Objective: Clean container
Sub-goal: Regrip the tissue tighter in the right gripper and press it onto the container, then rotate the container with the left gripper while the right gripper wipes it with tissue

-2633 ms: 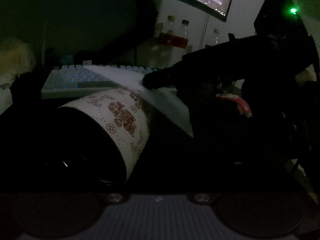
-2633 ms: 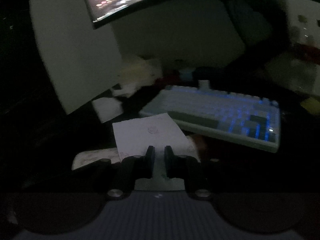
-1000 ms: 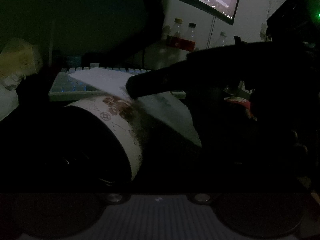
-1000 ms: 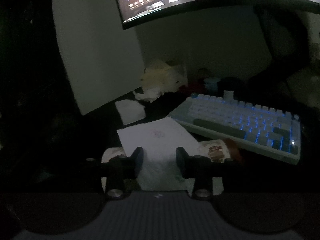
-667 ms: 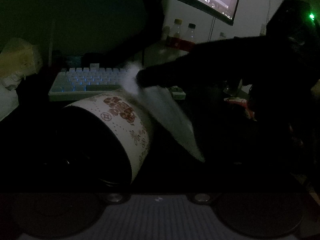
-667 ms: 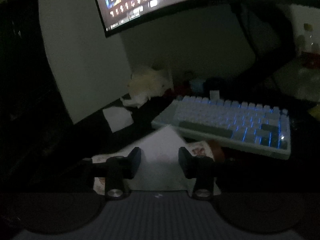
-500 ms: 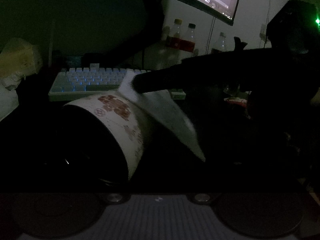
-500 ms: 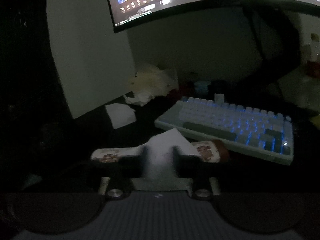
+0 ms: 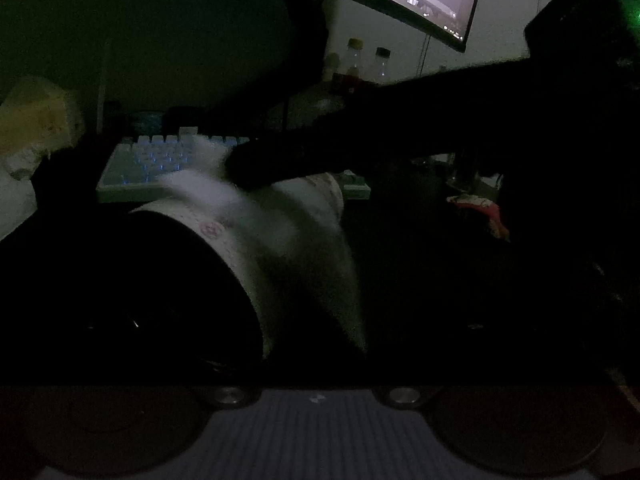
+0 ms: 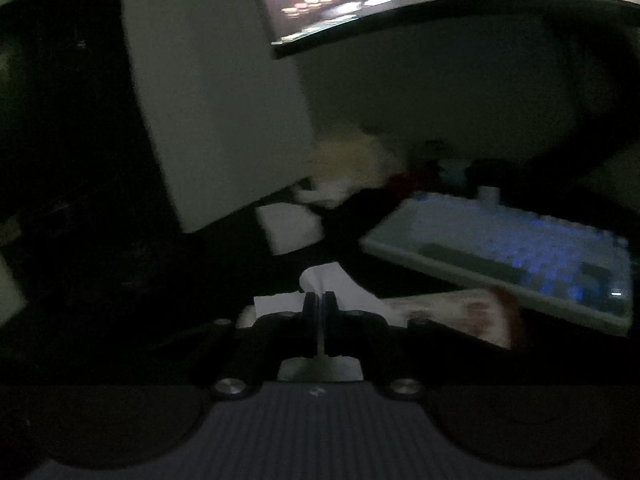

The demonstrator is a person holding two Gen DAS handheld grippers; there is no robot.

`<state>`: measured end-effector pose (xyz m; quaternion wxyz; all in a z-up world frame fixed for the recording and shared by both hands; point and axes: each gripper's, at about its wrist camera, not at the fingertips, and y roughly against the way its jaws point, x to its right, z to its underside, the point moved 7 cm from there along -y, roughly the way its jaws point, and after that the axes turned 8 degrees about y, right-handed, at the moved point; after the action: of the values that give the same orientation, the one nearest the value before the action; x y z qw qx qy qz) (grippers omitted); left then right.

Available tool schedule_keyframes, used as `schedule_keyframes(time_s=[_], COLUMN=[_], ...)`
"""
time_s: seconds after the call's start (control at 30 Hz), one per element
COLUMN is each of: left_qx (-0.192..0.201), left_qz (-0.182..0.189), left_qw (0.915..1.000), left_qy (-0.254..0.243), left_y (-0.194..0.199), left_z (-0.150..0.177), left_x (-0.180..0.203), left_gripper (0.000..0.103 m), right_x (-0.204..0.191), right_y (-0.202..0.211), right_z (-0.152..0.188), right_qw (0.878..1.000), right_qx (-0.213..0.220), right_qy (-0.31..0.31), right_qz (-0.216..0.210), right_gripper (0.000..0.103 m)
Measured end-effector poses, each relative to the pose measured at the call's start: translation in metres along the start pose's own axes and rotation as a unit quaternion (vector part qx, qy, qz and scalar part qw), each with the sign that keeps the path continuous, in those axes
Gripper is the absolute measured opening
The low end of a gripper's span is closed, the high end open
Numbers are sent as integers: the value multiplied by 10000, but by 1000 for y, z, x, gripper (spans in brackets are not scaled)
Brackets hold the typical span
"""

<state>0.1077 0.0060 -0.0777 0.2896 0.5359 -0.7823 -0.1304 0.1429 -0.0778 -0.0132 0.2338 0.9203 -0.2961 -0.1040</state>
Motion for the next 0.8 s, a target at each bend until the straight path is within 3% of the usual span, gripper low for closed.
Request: schedule_keyframes(time_s=[0.17,0.2,0.4,0.47,0.53,0.63,0.73,0.8], left_qx=[-9,-9,-32,-46,-53,-47,-42,-44], left_qz=[-3,1,18,34,41,38,37,35], left_qw=[10000,10000,10000,10000,10000,10000,10000,10000], left_qy=[-26,-23,-43,-40,-46,-37,-23,-25], left_y=[-2,-3,1,0,-3,-9,-12,-15], left_z=[-7,-8,-7,-10,-12,-15,-20,-8], left_x=[-9,-10,-10,-12,-15,-19,-24,-12], left_gripper=[103,103,103,103,102,103,102,102], right_x=[54,55,-17,-21,-1,49,60,32], right_y=[0,0,1,2,1,-1,1,4], right_z=[1,0,-2,-2,-3,-1,0,1], right_qw=[9953,9951,9980,9979,9994,9973,9956,9991], right_qx=[-224,-260,-222,-236,-240,-200,-174,-127], right_qy=[-444,-493,25,117,40,-244,-567,-267], right_qz=[834,818,-590,-600,-262,665,719,311], right_gripper=[4,4,4,4,4,4,4,4])
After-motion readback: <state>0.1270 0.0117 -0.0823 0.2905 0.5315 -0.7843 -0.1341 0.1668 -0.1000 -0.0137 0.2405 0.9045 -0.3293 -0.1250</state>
